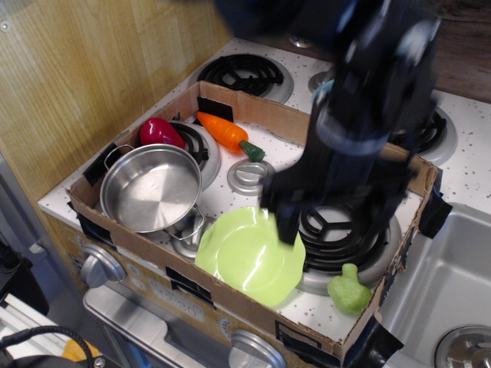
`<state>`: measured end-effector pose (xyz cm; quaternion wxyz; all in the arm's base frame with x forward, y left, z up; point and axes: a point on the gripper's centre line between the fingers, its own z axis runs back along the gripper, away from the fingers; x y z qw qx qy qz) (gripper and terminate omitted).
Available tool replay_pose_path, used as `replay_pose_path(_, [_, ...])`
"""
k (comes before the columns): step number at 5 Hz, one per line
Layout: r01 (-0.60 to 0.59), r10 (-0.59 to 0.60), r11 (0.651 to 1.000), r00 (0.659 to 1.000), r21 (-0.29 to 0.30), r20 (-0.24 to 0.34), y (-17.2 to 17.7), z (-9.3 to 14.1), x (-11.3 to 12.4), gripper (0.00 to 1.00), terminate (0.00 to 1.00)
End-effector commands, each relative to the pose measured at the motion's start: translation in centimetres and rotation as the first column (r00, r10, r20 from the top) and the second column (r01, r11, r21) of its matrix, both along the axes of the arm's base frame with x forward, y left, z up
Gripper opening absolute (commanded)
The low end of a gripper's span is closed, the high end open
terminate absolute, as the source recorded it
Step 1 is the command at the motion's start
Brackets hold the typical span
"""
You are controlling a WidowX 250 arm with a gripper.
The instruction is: Take broccoli out of pan
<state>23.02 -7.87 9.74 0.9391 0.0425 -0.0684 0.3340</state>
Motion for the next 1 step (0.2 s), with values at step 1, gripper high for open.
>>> replay_pose_path(1, [0.02, -0.019, 1.0, 0.999, -0.024, 0.032, 0.38, 3.57, 1.18, 1.0, 1.0])
